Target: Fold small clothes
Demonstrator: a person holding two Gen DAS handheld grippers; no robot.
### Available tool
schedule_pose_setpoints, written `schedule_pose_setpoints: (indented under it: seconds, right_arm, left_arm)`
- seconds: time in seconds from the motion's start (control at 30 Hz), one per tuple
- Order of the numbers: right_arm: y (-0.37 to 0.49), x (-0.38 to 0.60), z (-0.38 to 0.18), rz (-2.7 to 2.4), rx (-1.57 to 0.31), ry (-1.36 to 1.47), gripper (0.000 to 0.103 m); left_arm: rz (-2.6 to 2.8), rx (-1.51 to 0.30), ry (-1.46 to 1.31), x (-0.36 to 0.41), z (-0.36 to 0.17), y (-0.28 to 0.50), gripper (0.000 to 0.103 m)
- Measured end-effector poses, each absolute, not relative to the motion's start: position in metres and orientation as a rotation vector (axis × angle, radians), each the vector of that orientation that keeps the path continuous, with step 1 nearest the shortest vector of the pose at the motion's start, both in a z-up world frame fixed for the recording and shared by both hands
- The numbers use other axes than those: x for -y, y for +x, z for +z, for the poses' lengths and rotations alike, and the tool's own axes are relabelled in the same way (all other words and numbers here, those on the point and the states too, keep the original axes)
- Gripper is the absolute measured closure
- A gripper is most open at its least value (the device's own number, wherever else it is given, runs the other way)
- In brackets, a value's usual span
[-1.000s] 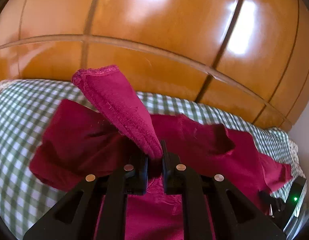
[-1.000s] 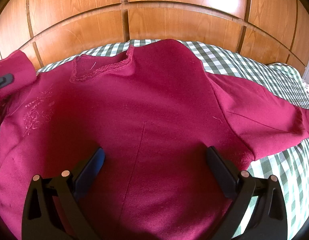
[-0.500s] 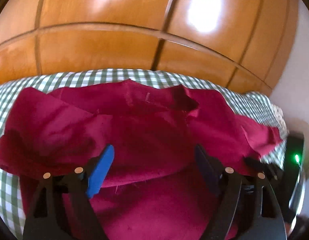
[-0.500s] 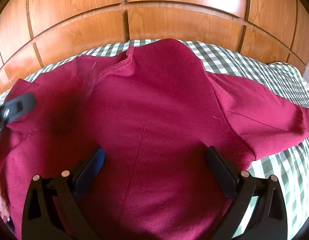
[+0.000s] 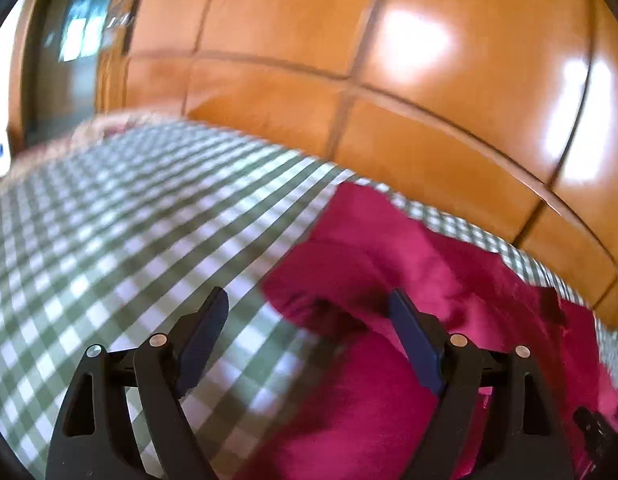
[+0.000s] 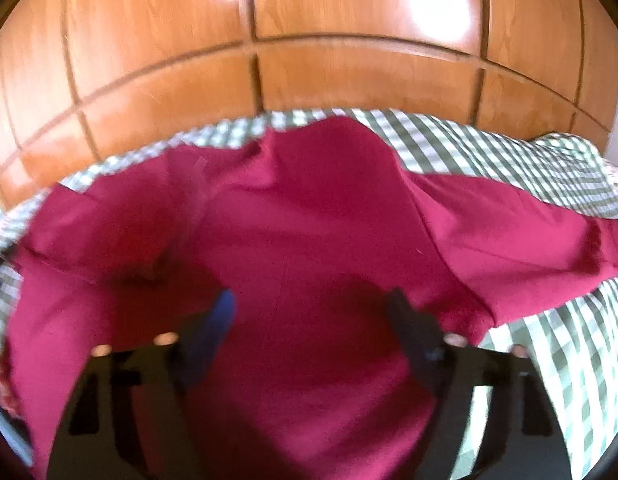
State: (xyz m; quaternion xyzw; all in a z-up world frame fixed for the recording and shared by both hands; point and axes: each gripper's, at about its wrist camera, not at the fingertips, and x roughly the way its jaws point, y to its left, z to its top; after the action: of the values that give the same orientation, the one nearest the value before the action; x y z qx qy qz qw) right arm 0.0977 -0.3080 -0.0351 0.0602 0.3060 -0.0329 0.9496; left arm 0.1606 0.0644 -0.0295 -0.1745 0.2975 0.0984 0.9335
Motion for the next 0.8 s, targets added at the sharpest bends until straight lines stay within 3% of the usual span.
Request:
schedule_pose_setpoints:
  seconds: [0.2,0.3,0.37,0.4,0.6,0.8]
  right_arm:
    - [0.137,0.290,-0.033,0.172,-0.712,0.321,0.039]
    - [0.166,0.282,-0.048,0.176,-0.793,0.433,0.063]
    - [0.175,0.277,-0.049,0.192,-0.792,0.476,0.092]
    - [0.176,0.276,-0.045,0.187,-0.778,0.470,0.096]
    - [0.163,0.283,-0.013,0.071,-0.601,0.341,0.098]
    - [0.163,0.288,-0.031,-0.014,-0.623,0.229,0.098]
  left_arm:
    - [0.171,-0.592,-0.383,-0.067,-0.032,0.154,0.026]
    - [0.168,-0.618,-0.404,-0.070,-0.035,0.160,0.026]
    - [0.163,-0.636,-0.426,-0.073,-0.038,0.161,0.026]
    - [0.165,-0.639,-0.431,-0.074,-0.039,0.163,0.026]
    - [0.152,-0.643,-0.431,-0.073,-0.039,0.164,0.020]
    - [0.155,-0.660,-0.445,-0.075,-0.042,0.166,0.020]
